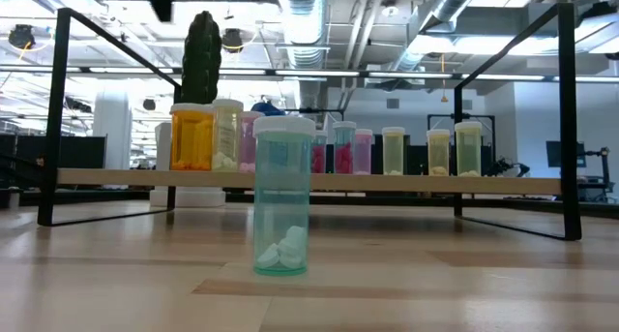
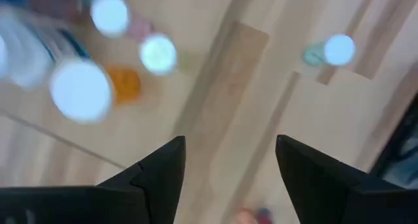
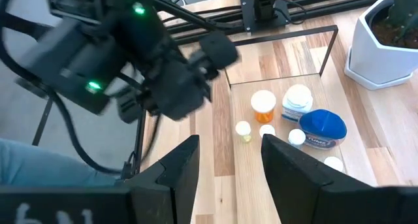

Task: Pick and place medicine bottles onto shelf by color
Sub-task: Put the pink pill bottle on the shelf

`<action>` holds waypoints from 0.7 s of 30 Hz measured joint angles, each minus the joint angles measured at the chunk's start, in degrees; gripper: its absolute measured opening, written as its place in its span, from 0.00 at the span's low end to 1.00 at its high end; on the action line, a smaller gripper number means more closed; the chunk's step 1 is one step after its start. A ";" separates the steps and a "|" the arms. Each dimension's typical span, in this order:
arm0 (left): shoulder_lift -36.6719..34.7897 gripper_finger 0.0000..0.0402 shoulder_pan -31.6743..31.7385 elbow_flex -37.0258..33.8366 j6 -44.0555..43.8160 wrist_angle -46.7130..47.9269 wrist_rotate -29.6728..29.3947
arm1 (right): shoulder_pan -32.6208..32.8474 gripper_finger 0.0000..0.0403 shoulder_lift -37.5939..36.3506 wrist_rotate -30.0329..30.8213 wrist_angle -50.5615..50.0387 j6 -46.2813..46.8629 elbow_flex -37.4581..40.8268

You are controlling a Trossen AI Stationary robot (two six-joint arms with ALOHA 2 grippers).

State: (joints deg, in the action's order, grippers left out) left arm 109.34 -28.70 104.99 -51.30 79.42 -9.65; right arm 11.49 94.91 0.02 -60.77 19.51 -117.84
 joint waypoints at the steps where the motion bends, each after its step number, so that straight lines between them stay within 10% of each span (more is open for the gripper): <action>1: 0.00 0.56 -1.15 0.00 -2.59 0.22 0.00 | -0.01 0.46 0.00 -0.01 0.00 0.00 0.02; 21: 0.00 0.56 -20.54 -7.30 -57.48 0.98 10.48 | -0.02 0.46 0.00 0.01 0.02 0.00 0.01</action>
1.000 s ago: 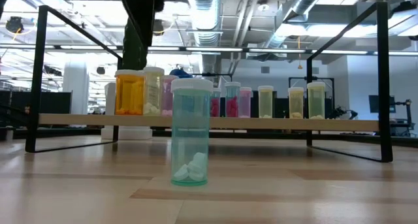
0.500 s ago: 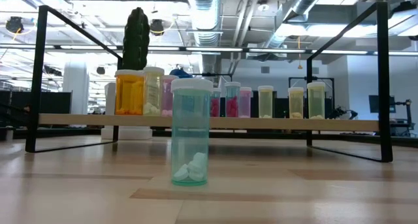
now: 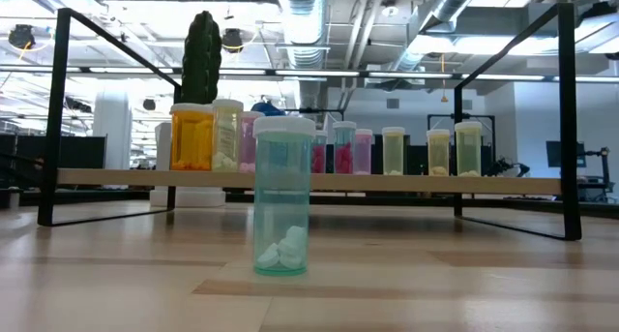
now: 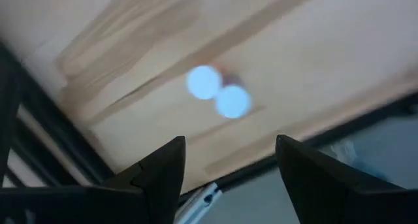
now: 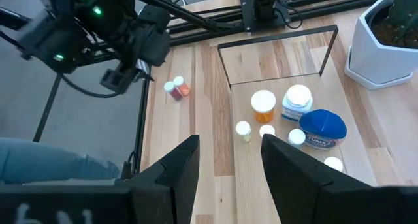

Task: Pick and place medicine bottles onto shelf by color
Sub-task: Put the pink pill bottle on the shelf

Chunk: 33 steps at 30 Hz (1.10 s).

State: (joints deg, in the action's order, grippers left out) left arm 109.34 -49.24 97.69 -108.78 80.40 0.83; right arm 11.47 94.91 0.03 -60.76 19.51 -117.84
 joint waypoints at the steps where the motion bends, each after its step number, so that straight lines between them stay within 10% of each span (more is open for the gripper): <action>1: 0.00 0.56 -0.45 -1.13 -1.99 -0.27 0.38 | 0.02 0.46 0.00 0.00 -0.02 0.00 0.01; 33: -3.98 0.62 0.35 -23.37 -17.94 -21.86 -5.67 | 0.01 0.46 0.00 -0.02 -0.02 0.00 0.00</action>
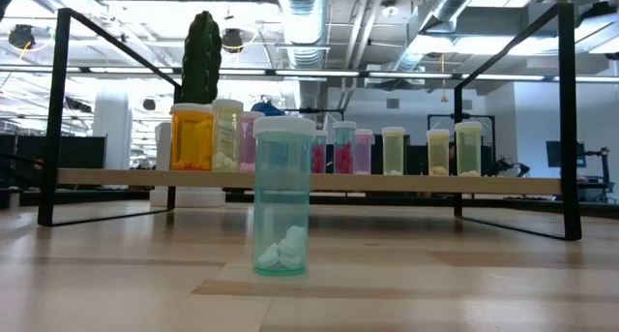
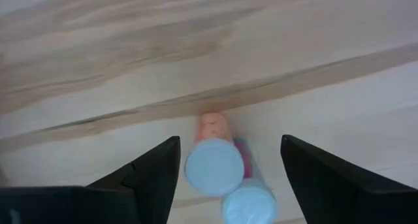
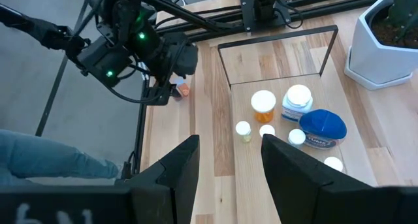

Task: Pick and place medicine bottles onto shelf by color
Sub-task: Put the pink pill bottle on the shelf

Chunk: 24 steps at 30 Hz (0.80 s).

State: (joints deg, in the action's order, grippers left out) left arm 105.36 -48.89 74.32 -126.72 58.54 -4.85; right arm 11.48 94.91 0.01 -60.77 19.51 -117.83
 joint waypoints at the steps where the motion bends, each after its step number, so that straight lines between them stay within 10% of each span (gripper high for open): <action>1: 0.00 0.62 0.07 -0.52 -0.02 -0.70 0.32 | 0.01 0.46 0.00 0.02 0.00 0.00 0.00; 24: 0.02 0.26 3.92 -1.43 4.93 -1.84 1.19 | 0.00 0.46 0.00 0.00 0.00 0.00 0.01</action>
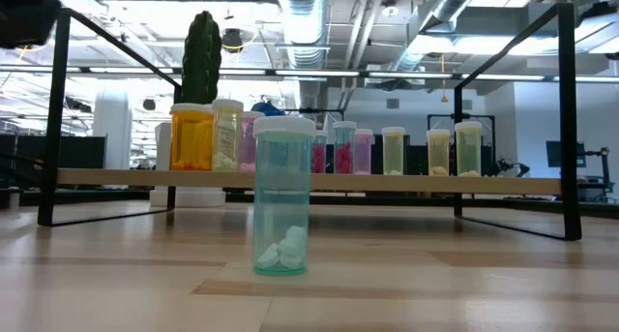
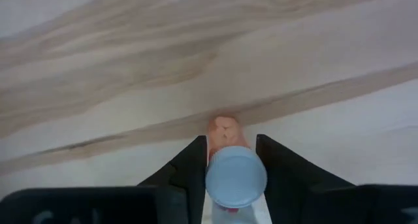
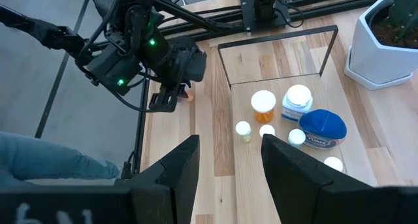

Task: Pick and place medicine bottles onto shelf by color
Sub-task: Put the pink pill bottle on the shelf

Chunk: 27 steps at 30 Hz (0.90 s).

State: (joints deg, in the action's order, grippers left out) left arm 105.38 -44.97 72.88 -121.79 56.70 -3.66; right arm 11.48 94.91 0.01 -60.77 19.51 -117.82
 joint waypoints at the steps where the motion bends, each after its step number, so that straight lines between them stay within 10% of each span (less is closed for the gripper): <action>1: -0.01 0.26 0.34 0.00 0.73 -0.01 -0.04 | 0.01 0.46 0.00 0.01 0.00 0.00 -0.02; 27: 0.00 0.26 17.42 13.29 40.63 -5.09 -0.47 | 0.00 0.46 0.00 0.01 0.00 0.00 0.00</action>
State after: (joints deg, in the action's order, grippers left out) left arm 105.38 -27.55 86.18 -81.16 51.62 -4.13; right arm 11.48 94.91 0.02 -60.77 19.51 -117.82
